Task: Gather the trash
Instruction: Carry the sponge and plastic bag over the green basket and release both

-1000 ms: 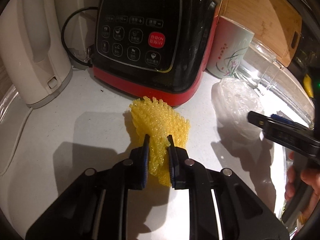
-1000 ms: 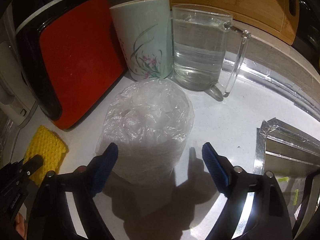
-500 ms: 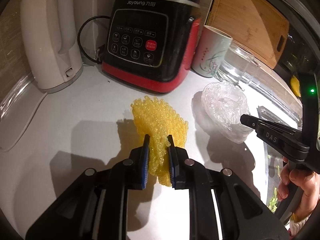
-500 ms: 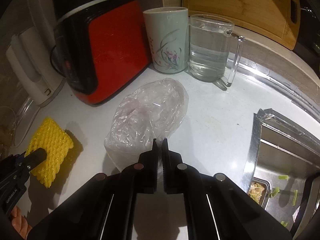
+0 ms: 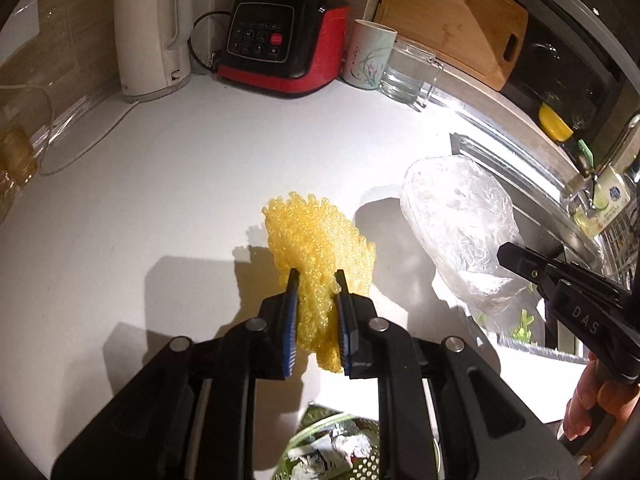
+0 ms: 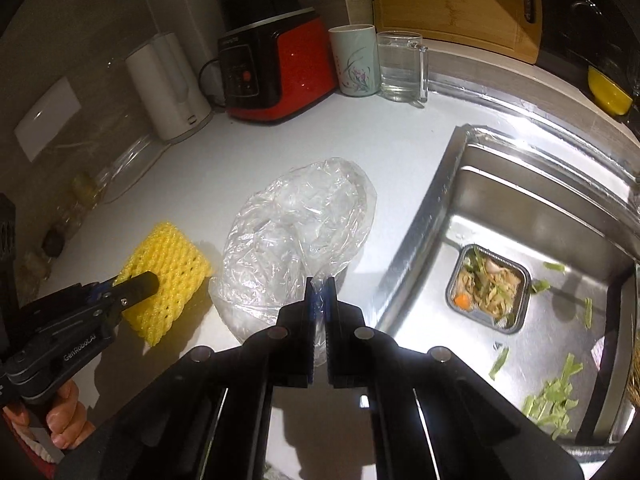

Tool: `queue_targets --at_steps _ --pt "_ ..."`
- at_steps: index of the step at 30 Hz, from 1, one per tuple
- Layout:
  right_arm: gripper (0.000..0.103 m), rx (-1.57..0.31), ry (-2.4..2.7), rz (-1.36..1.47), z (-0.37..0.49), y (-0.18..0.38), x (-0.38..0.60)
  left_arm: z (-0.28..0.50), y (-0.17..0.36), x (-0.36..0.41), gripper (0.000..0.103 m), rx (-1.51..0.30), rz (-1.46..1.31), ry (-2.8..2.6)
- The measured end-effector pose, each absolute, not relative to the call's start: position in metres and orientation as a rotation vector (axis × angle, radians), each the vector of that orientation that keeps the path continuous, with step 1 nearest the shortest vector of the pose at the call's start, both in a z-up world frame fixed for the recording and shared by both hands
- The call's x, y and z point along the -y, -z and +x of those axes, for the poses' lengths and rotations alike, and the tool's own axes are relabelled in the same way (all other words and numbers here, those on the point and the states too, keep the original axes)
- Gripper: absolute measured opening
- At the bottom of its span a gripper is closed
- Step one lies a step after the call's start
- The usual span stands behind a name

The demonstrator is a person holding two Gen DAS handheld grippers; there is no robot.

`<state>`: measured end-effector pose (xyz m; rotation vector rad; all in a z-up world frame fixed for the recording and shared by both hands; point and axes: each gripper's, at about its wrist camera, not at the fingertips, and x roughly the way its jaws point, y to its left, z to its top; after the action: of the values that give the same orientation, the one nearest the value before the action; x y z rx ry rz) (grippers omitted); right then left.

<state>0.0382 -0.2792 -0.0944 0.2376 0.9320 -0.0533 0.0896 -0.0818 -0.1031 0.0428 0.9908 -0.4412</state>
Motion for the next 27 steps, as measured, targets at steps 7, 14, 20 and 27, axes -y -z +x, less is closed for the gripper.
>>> queue_targets --at_steps 7,14,20,27 --pt "0.005 -0.957 0.015 0.199 -0.073 0.089 0.258 -0.012 0.099 0.061 0.016 -1.015 0.025 0.43" --pt "0.005 -1.006 -0.013 0.191 -0.154 0.104 0.249 -0.087 0.114 0.054 0.016 -1.052 0.063 0.407" --pt "0.005 -1.054 -0.018 0.212 -0.199 0.122 0.249 -0.12 0.144 0.057 0.016 -1.12 0.094 0.404" --pt "0.005 -1.077 -0.014 0.214 -0.22 0.13 0.251 -0.131 0.204 0.064 0.018 -1.253 0.118 0.401"
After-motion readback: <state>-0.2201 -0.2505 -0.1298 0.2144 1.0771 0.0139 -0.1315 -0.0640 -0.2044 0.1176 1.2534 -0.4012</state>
